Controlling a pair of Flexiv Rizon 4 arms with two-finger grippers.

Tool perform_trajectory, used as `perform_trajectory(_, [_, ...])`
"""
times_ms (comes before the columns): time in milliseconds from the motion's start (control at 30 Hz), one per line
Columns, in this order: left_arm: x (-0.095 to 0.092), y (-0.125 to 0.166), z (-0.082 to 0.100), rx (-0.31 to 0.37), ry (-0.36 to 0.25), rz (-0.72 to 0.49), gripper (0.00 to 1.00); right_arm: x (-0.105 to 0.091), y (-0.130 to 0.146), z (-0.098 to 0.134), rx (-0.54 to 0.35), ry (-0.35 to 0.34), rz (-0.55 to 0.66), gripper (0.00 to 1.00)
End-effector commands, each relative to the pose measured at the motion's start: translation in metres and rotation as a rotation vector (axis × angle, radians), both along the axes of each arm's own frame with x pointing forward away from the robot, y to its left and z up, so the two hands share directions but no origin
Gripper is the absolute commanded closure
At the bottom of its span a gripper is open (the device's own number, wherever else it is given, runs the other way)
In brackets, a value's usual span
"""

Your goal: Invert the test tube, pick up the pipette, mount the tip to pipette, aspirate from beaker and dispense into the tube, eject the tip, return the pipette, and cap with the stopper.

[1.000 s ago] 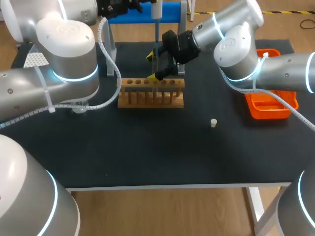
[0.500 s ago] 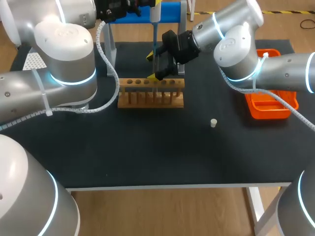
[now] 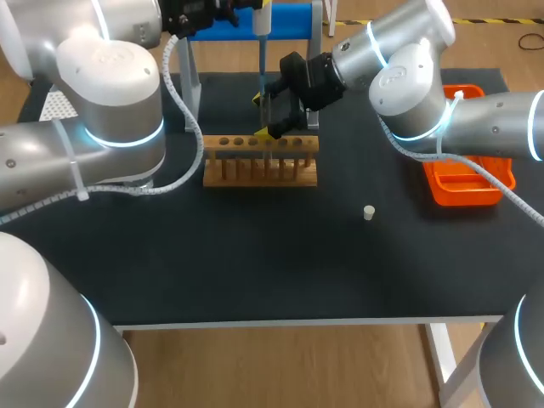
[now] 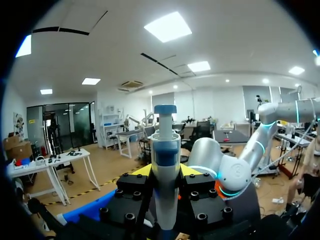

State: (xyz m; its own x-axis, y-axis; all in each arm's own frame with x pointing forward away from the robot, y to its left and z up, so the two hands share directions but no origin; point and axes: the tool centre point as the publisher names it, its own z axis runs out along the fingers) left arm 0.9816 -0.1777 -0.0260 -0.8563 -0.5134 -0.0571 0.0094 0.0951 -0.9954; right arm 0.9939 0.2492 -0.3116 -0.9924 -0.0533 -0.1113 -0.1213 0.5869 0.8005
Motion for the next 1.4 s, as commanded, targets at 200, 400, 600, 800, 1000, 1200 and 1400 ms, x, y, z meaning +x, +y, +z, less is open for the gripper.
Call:
perform_trajectory(200, [0.001, -0.008, -0.009, -0.026, -0.008, -0.015, 1.0, 0.0, 0.0, 0.001, -0.003, 0.002, 0.002, 0.0])
perform_trajectory(400, [0.0, -0.007, -0.012, -0.027, -0.002, -0.015, 1.0, 0.0, 0.0, 0.001, -0.003, 0.002, 0.002, 0.0])
perform_trajectory(600, [-0.001, -0.007, -0.015, -0.03, 0.003, -0.015, 1.0, 0.0, 0.0, 0.001, -0.003, 0.002, 0.002, 0.0])
perform_trajectory(800, [-0.001, -0.006, -0.018, -0.035, 0.007, -0.014, 1.0, 0.0, 0.0, 0.001, -0.003, 0.002, 0.002, 0.0])
perform_trajectory(1000, [-0.002, -0.006, -0.023, -0.039, 0.011, -0.014, 1.0, 0.0, 0.0, 0.001, -0.003, 0.002, 0.002, 0.0])
perform_trajectory(1200, [-0.003, -0.006, -0.026, -0.042, 0.017, -0.013, 1.0, 0.0, 0.0, 0.001, -0.003, 0.002, 0.002, 0.0])
perform_trajectory(1400, [-0.003, -0.008, -0.029, -0.045, 0.017, -0.015, 1.0, 0.0, 0.0, 0.001, -0.003, 0.002, 0.002, 0.0])
